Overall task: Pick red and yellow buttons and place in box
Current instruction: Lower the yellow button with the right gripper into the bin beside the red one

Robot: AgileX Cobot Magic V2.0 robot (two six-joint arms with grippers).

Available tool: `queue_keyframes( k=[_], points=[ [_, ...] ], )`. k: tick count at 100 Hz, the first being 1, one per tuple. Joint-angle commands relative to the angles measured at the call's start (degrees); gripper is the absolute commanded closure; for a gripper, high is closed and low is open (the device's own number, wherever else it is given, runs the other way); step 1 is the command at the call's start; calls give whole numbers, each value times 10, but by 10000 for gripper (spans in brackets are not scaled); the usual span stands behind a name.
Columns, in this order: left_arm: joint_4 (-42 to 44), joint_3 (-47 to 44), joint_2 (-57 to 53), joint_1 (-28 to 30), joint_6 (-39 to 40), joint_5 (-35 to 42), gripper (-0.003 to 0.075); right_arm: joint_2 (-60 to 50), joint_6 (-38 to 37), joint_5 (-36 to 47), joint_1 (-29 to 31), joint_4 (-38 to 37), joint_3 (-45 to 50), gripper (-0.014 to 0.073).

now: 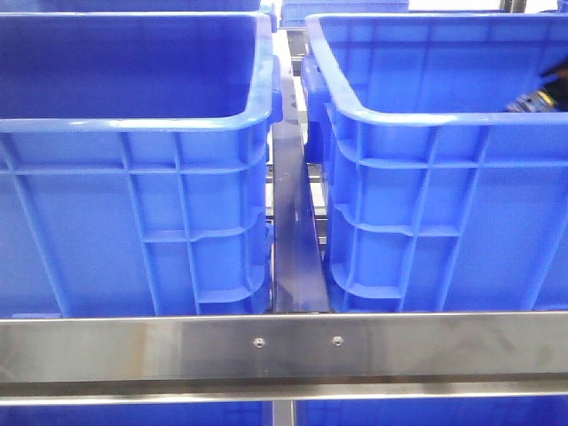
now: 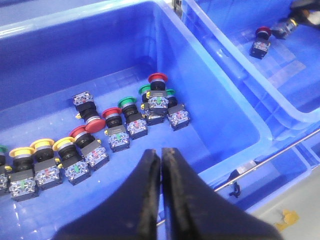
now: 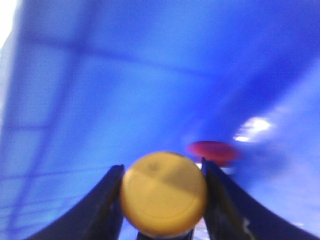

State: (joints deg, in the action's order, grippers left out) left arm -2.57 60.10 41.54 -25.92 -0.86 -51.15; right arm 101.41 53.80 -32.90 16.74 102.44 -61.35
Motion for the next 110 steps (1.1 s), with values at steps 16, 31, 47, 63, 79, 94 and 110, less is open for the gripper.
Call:
queue_keyframes(
  k=[16,31,47,63,79,94,110],
  points=[
    [-2,16,-2,-4,3,44,739,0,-21,-9,-36,34,-69,522],
    [-2,16,-2,-4,3,44,739,24,-57,-13,-39,34,-75,522],
    [-2,16,-2,-4,3,44,739,43,-75,-15,-39,34,-75,505],
    [-2,16,-2,-4,3,44,739,46,-79,-17,-39,34,-75,381],
    [-2,16,-2,-4,3,44,739,46,-87,-17,-39,34,-75,231],
    [-2,16,-2,-4,3,44,739,46,-102,-13,-39,34,-75,117],
    [-2,16,-2,-4,3,44,739,46,-103,-13,-38,34,-75,83]
  ],
)
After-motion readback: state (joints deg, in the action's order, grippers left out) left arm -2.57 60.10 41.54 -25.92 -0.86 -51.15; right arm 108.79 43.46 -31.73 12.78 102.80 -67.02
